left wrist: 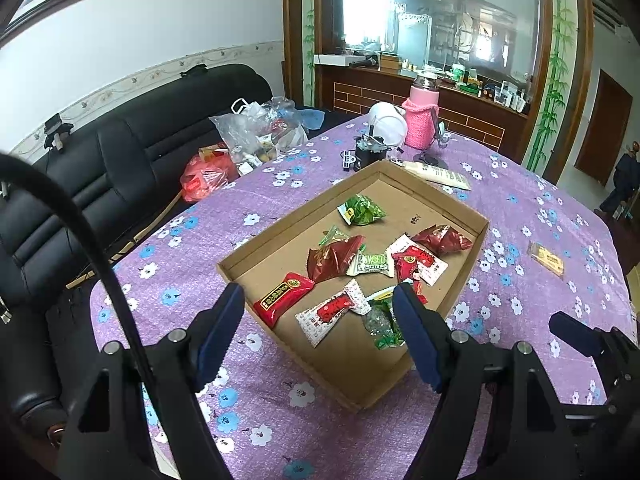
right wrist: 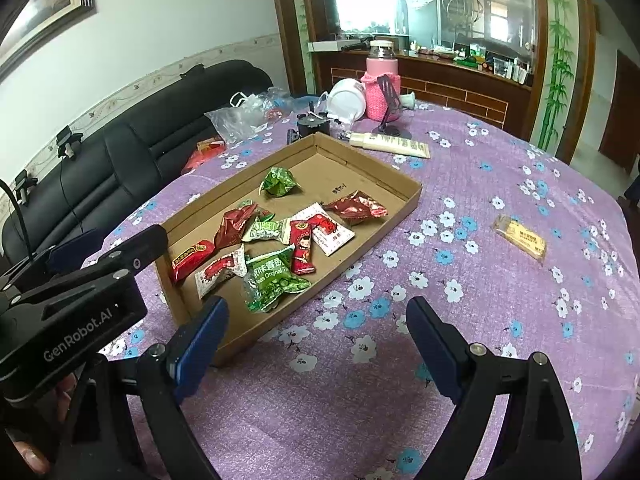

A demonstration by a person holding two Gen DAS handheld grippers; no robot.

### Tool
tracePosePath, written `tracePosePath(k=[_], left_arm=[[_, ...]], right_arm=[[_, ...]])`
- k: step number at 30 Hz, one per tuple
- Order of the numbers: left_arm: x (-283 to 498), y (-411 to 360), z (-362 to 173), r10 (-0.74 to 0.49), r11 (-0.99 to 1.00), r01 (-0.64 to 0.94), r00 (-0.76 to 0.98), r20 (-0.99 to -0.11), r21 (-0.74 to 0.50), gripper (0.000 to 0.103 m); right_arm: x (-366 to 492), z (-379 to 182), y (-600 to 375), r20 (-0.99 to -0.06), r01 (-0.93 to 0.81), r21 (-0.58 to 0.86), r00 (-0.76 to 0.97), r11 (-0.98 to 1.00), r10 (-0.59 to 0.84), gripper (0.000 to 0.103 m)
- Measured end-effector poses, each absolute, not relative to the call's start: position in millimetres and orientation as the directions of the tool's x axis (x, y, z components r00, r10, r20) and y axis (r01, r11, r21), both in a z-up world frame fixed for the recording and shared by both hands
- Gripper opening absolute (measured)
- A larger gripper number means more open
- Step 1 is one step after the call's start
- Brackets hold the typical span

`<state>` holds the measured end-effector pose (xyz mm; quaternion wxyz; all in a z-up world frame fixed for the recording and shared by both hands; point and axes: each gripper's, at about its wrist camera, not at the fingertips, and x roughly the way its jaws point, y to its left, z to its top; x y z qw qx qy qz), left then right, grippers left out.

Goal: Organize snacks

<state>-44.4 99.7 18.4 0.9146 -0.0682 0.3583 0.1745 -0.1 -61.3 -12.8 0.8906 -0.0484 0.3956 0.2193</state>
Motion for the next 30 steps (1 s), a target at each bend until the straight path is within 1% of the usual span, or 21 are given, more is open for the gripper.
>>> tracePosePath(k=[4,8,9,11,15,19,24,28,30], left_arm=[[-44.2,94.9,19.7,0.289,0.93,-0.367,0.682,-0.672,0.027,0.079],[-39.8,91.6,18.7,0.275,0.937,-0.346,0.672,-0.688,0.036,0.08],[-40.0,91.5,18.8,0.283,0.936,-0.35,0.672,-0.684,0.043,0.082],[-40.4,90.2,19.9,0.317,0.927,-0.367,0.67,-0.672,0.072,0.092],[-42.3,92.1,22.5,0.315,0.927,-0.369,0.684,-0.658,0.06,0.093],[-40.1,94.1,20.8,0.293,0.933,-0.357,0.685,-0.667,0.044,0.094],[-37.8,93.1,18.0,0.3,0.933,-0.356,0.675,-0.674,0.059,0.094],[-38.1,94.1,18.2,0.357,0.912,-0.399,0.658,-0.663,0.095,0.095],[-38.0,97.4,18.1,0.336,0.917,-0.392,0.662,-0.67,0.073,0.096]], right_arm=[[1.7,-14.5,-61.4,-0.734,-0.421,0.087,0.586,0.903,0.343,0.09],[3.3,-17.1,-61.3,-0.742,-0.422,0.093,0.574,0.902,0.346,0.09],[3.6,-17.7,-60.8,-0.746,-0.426,0.096,0.568,0.9,0.348,0.09],[3.0,-18.2,-59.7,-0.748,-0.429,0.09,0.567,0.899,0.345,0.09],[2.8,-18.3,-58.7,-0.748,-0.433,0.088,0.565,0.897,0.347,0.09],[3.5,-18.1,-57.9,-0.749,-0.436,0.083,0.566,0.896,0.345,0.09],[4.2,-18.5,-57.1,-0.751,-0.437,0.077,0.566,0.896,0.34,0.09],[4.6,-18.7,-57.7,-0.753,-0.437,0.077,0.563,0.896,0.339,0.09],[5.1,-19.3,-57.7,-0.755,-0.437,0.078,0.561,0.896,0.339,0.09]])
